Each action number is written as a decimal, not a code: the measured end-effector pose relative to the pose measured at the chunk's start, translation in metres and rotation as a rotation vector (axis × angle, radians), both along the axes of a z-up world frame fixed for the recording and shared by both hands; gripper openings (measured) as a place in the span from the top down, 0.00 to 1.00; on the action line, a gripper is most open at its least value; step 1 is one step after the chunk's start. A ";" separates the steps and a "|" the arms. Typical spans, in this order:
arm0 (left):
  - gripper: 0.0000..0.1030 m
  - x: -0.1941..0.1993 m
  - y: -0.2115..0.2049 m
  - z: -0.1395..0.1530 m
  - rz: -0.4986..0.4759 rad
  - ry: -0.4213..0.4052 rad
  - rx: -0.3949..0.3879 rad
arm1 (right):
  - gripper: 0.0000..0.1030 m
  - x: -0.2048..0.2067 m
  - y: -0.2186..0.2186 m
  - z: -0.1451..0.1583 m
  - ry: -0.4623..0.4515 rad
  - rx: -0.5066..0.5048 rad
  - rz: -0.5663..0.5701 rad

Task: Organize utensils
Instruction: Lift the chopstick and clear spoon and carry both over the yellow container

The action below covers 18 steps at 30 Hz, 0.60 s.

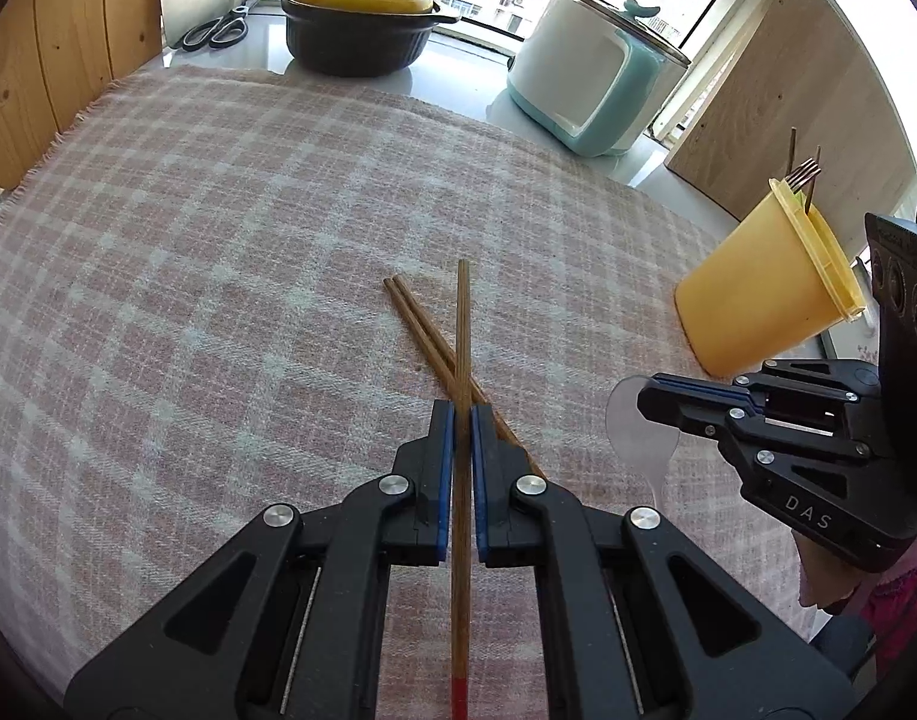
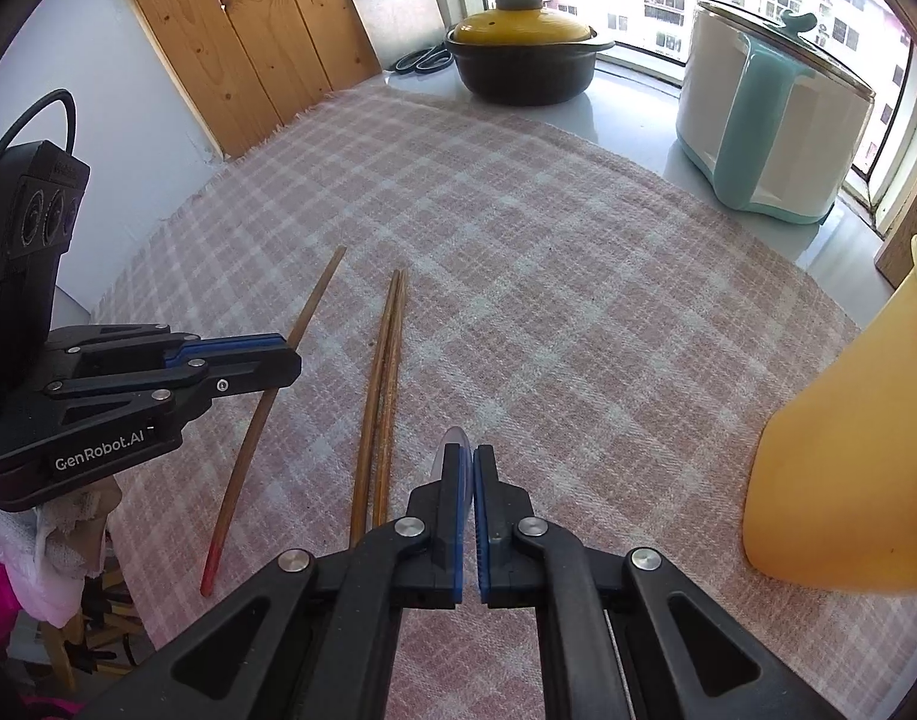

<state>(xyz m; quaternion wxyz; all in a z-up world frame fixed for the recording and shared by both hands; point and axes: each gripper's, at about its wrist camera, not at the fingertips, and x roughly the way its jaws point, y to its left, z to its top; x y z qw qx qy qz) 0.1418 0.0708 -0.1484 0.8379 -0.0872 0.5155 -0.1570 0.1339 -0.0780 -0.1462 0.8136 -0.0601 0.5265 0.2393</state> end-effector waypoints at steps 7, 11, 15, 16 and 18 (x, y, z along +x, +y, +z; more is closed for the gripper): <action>0.97 -0.011 -0.018 0.026 -0.026 -0.051 -0.027 | 1.00 -0.007 -0.018 0.025 -0.038 0.019 -0.007; 0.97 -0.016 -0.030 0.042 -0.043 -0.082 -0.039 | 1.00 -0.011 -0.033 0.043 -0.065 0.027 -0.017; 0.97 -0.020 -0.042 0.052 -0.051 -0.103 -0.047 | 1.00 -0.017 -0.049 0.059 -0.098 0.034 -0.028; 0.97 -0.021 -0.044 0.055 -0.051 -0.107 -0.049 | 1.00 -0.018 -0.052 0.063 -0.104 0.037 -0.030; 0.97 -0.023 -0.050 0.060 -0.055 -0.120 -0.048 | 1.00 -0.021 -0.060 0.070 -0.118 0.041 -0.034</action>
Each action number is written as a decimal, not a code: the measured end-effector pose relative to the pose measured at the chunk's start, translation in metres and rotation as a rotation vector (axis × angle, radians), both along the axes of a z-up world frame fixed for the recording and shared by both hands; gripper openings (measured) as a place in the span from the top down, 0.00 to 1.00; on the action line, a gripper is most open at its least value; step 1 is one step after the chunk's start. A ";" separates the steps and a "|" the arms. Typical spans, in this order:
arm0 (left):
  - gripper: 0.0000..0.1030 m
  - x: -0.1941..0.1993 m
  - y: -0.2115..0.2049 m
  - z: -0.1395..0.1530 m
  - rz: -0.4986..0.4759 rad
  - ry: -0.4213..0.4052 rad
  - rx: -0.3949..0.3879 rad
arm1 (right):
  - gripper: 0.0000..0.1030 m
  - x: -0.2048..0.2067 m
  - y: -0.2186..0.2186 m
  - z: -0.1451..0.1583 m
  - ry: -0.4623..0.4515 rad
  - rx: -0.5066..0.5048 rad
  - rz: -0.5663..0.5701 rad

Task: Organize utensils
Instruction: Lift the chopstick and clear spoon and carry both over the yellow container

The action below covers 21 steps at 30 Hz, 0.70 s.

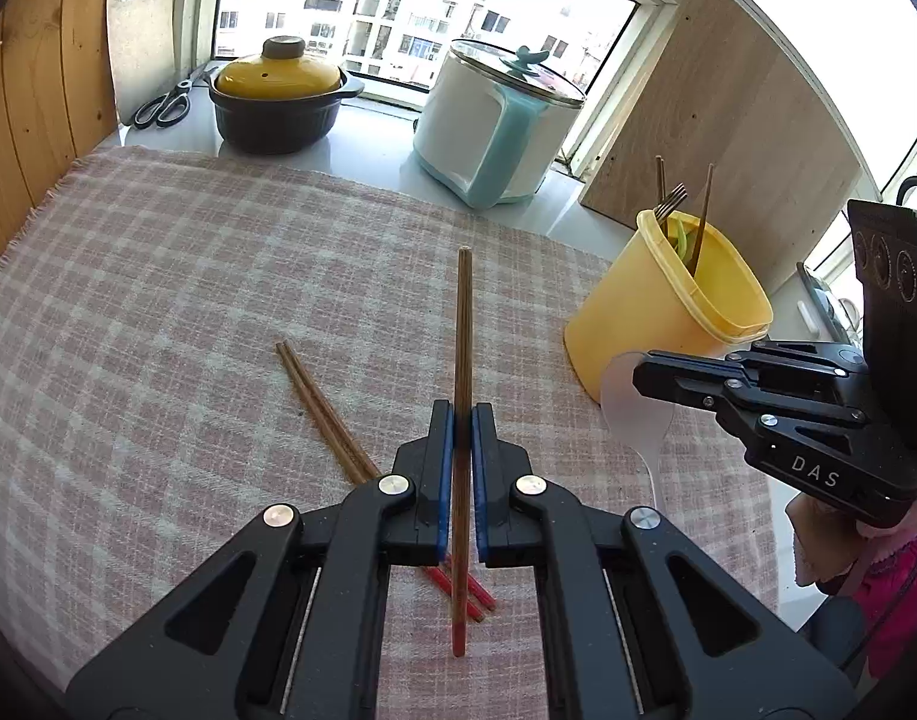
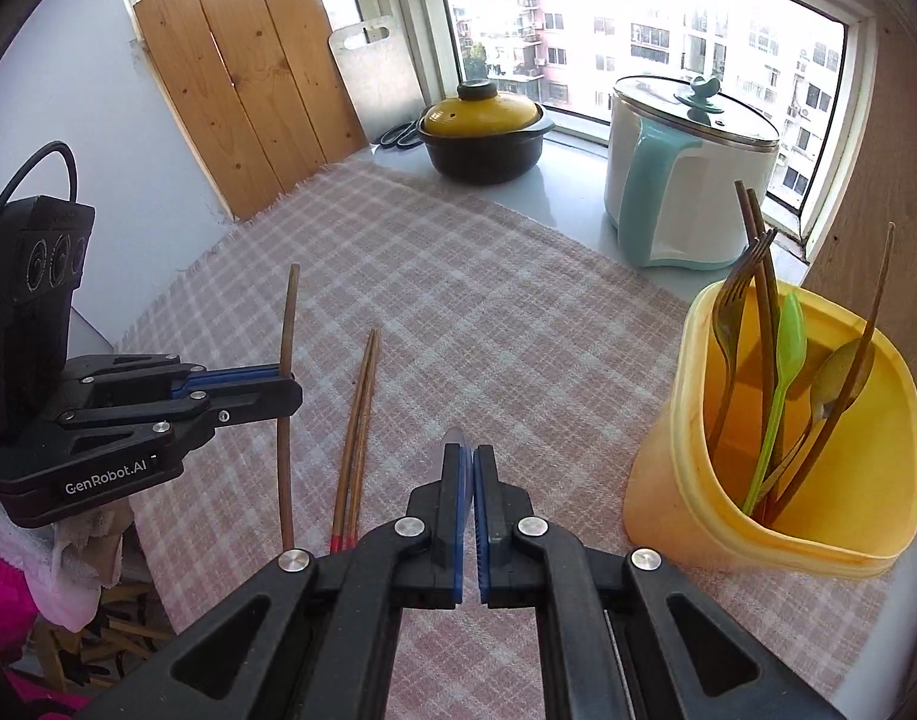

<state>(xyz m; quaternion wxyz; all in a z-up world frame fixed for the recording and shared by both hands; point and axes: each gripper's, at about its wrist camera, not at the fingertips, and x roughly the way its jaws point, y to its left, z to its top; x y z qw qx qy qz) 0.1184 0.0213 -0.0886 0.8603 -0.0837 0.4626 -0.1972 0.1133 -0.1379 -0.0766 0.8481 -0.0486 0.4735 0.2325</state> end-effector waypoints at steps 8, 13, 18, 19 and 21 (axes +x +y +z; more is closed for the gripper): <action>0.97 -0.013 -0.020 0.025 -0.017 -0.057 0.006 | 1.00 -0.009 -0.024 0.022 -0.042 0.007 0.001; 0.97 -0.021 -0.035 0.043 -0.033 -0.091 0.004 | 1.00 -0.012 -0.039 0.036 -0.069 0.008 0.001; 0.97 -0.024 -0.051 0.058 -0.049 -0.119 -0.002 | 1.00 -0.013 -0.059 0.049 -0.094 0.009 -0.008; 0.97 -0.024 -0.054 0.061 -0.051 -0.123 -0.005 | 1.00 -0.013 -0.062 0.052 -0.098 0.010 -0.010; 0.97 -0.025 -0.061 0.066 -0.056 -0.131 -0.012 | 1.00 -0.012 -0.071 0.057 -0.109 0.012 -0.017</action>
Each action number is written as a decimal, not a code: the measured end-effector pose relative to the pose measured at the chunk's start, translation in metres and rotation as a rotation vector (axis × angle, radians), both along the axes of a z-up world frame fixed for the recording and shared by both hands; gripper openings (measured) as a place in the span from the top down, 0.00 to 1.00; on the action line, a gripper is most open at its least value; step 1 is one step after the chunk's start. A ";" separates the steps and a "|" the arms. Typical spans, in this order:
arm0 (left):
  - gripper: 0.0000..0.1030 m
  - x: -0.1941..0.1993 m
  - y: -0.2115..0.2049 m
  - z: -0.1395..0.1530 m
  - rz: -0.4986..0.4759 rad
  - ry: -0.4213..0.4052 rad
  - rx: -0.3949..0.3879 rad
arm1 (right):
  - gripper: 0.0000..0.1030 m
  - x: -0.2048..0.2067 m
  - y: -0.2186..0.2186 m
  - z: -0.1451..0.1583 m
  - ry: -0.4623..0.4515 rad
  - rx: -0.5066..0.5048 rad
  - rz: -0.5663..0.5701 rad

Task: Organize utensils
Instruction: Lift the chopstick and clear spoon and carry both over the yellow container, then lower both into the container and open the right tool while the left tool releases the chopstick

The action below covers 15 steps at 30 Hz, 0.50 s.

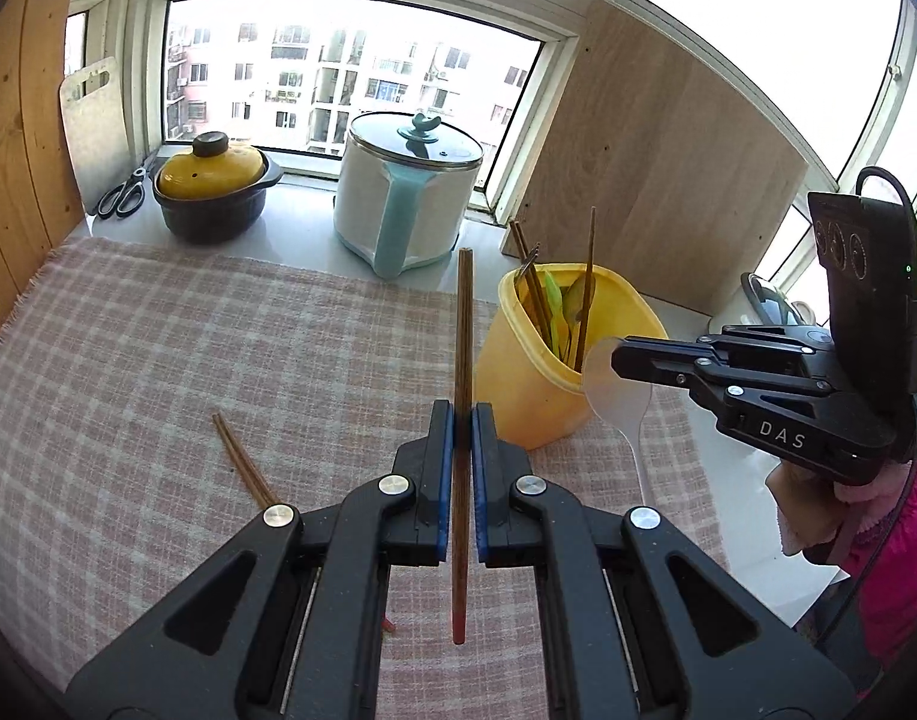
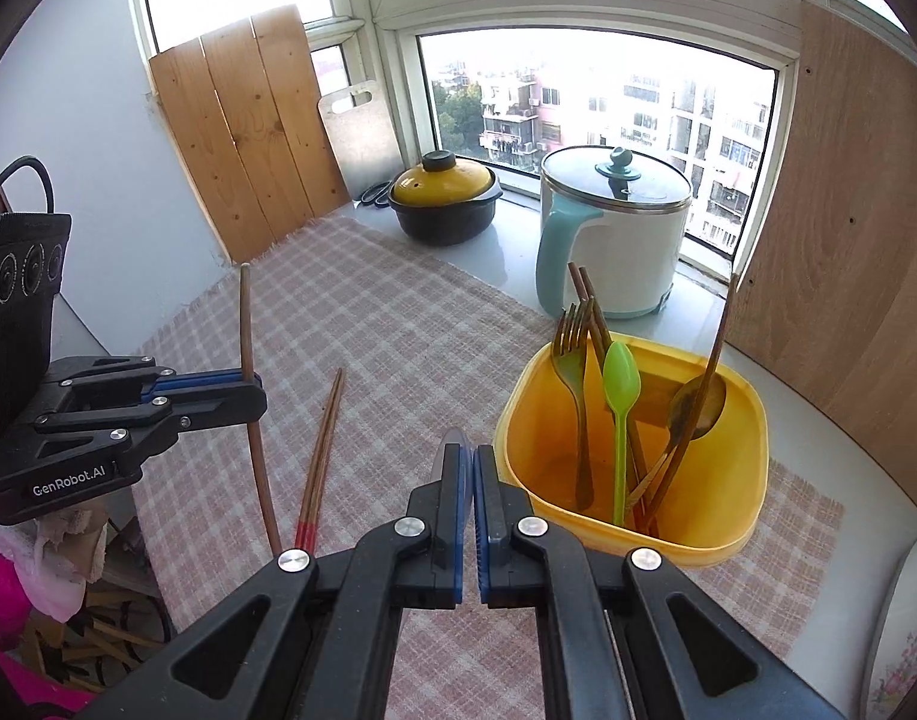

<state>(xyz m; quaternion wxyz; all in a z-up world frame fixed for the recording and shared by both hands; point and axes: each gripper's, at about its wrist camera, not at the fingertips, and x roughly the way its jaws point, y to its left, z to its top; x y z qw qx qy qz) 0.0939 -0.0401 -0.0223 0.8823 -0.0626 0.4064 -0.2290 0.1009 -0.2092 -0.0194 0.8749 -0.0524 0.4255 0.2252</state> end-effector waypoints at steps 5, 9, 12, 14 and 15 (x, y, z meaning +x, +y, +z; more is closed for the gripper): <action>0.97 0.003 -0.019 0.014 -0.013 -0.027 -0.006 | 1.00 0.004 -0.023 0.014 -0.025 0.009 -0.019; 0.97 0.008 -0.035 0.027 -0.022 -0.050 -0.016 | 1.00 0.010 -0.039 0.025 -0.047 0.013 -0.032; 0.97 0.013 -0.047 0.036 -0.028 -0.067 -0.019 | 1.00 0.018 -0.049 0.032 -0.062 0.013 -0.035; 0.97 0.018 -0.053 0.042 -0.029 -0.074 -0.022 | 1.00 0.023 -0.055 0.036 -0.072 0.009 -0.037; 0.97 0.020 -0.057 0.044 -0.027 -0.078 -0.023 | 1.00 0.026 -0.058 0.038 -0.075 0.009 -0.039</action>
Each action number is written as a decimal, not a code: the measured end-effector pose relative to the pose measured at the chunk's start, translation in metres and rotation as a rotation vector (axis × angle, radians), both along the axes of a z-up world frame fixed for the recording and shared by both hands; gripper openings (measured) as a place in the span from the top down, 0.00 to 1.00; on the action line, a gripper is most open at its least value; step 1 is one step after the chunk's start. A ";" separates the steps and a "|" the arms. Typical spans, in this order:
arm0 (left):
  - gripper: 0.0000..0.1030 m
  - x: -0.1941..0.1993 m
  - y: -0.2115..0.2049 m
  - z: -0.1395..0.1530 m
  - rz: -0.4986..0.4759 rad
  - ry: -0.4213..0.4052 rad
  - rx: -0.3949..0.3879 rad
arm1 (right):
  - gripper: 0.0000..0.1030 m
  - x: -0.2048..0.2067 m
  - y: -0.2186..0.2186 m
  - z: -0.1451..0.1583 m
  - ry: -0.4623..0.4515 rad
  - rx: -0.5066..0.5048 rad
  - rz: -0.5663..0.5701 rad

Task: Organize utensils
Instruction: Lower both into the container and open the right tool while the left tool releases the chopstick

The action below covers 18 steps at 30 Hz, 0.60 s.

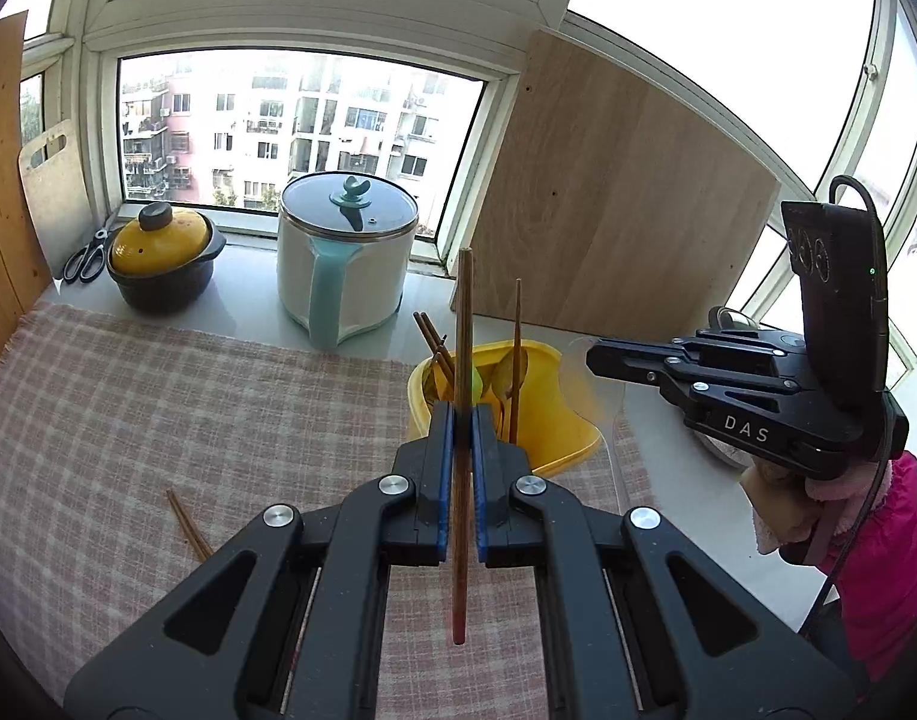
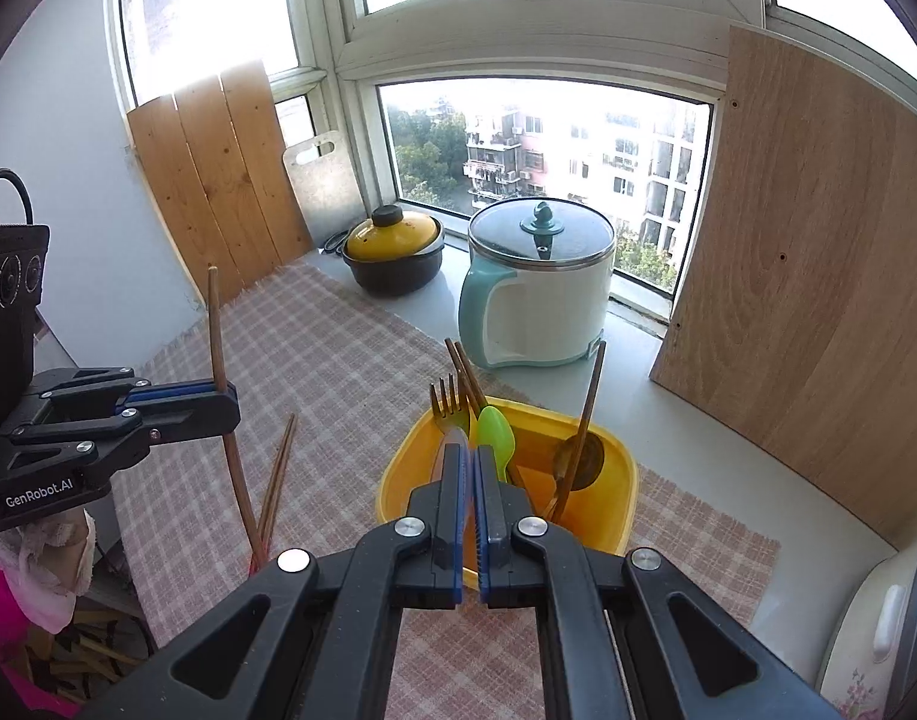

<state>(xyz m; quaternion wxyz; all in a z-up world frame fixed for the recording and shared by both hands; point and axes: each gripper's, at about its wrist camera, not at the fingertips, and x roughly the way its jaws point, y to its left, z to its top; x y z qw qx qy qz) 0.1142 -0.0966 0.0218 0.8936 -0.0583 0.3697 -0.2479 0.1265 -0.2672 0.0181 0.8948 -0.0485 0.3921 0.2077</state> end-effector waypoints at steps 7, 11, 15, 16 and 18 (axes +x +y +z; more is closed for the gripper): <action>0.97 0.020 -0.023 0.020 0.013 -0.040 -0.003 | 1.00 0.024 -0.018 0.008 -0.020 0.003 -0.003; 0.97 0.029 -0.031 0.034 0.023 -0.070 -0.001 | 1.00 0.035 -0.021 0.012 -0.042 -0.009 -0.001; 0.97 0.040 -0.037 0.043 0.037 -0.089 -0.002 | 1.00 0.046 -0.021 0.012 -0.058 -0.021 -0.006; 0.97 0.043 -0.039 0.045 0.039 -0.093 -0.001 | 1.00 0.049 -0.021 0.012 -0.063 -0.027 -0.007; 0.97 0.050 -0.041 0.047 0.045 -0.097 0.001 | 1.00 0.055 -0.020 0.011 -0.071 -0.037 -0.009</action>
